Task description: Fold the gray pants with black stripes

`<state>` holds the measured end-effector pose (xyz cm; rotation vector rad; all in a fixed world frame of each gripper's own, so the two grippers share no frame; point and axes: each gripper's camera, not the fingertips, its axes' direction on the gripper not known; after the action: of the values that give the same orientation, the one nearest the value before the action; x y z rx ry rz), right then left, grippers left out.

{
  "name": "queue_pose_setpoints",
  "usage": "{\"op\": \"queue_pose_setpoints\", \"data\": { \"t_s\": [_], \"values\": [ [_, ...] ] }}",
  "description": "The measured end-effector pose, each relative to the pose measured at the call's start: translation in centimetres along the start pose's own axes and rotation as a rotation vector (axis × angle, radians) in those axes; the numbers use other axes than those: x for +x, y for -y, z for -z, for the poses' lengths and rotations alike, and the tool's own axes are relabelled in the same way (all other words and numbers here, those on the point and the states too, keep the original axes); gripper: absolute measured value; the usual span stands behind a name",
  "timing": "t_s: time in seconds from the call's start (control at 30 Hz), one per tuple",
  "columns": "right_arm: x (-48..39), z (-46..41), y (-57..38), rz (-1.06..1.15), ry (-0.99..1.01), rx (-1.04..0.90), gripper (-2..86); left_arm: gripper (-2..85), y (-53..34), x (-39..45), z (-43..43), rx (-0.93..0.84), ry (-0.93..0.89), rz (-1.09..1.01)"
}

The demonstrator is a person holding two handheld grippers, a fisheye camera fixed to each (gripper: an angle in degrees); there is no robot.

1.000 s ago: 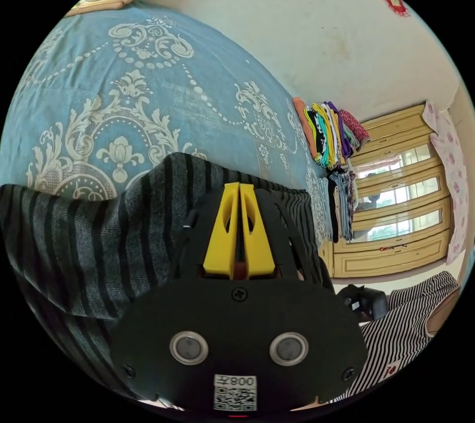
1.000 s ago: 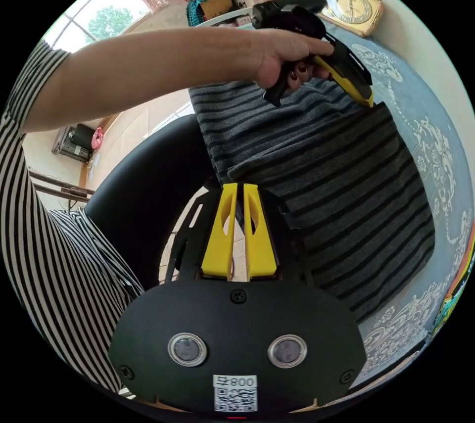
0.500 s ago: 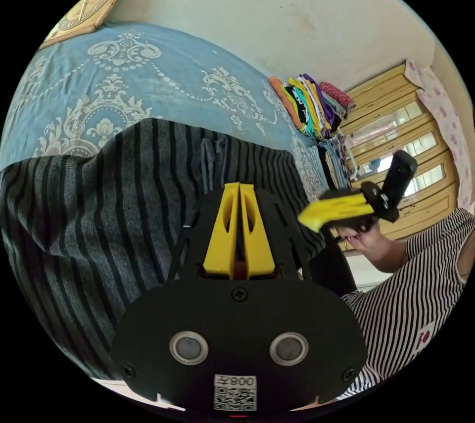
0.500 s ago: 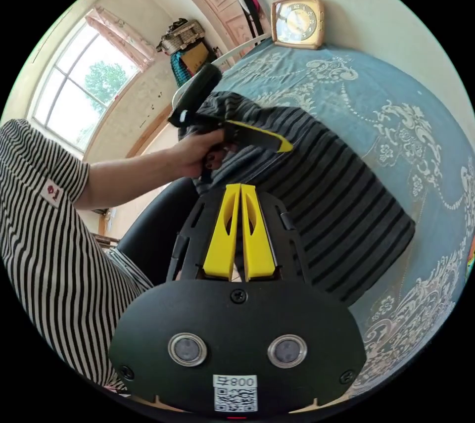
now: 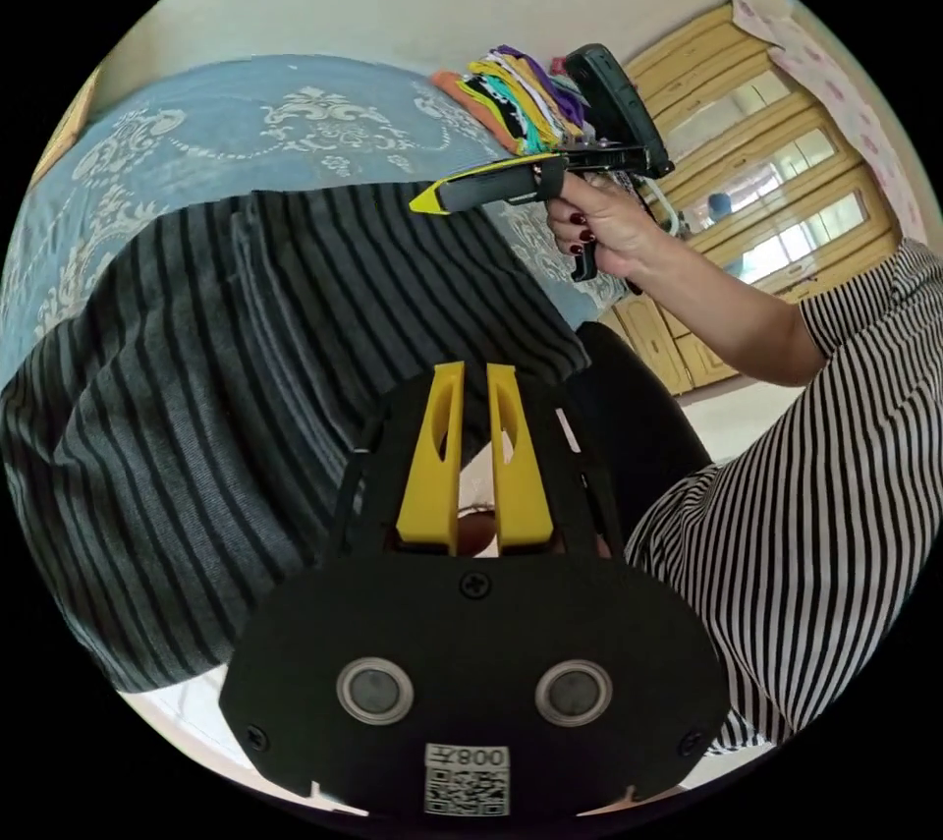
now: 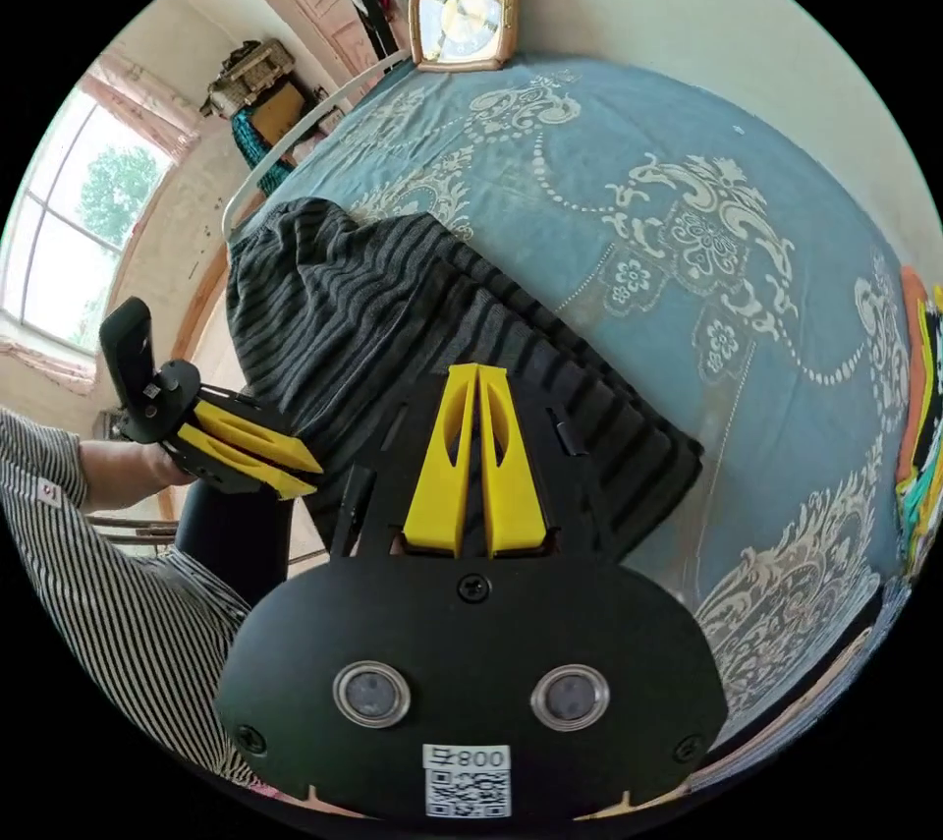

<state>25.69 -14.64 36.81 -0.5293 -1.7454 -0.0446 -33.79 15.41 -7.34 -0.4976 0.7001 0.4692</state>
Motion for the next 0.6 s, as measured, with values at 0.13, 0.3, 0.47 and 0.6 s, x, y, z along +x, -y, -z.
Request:
{"op": "queue_pose_setpoints", "data": {
  "t_s": [0.13,0.3,0.47,0.6],
  "values": [
    [2.5,1.6,-7.7,-0.121,0.121,-0.102,0.2,2.7,0.2,3.7,-5.1,-0.133,0.126,-0.04],
    [5.6,2.9,-10.5,-0.246,0.192,-0.045,0.7,4.9,0.1,6.8,-4.5,-0.025,0.07,-0.031],
    [9.3,7.1,-11.5,-0.384,0.136,0.126,3.1,12.4,1.0,14.0,-8.4,-0.094,0.149,-0.263],
    [14.9,8.5,-12.6,-0.54,0.265,0.216,8.3,12.3,0.6,17.0,-12.2,-0.173,0.36,-0.35]
  ]
}}
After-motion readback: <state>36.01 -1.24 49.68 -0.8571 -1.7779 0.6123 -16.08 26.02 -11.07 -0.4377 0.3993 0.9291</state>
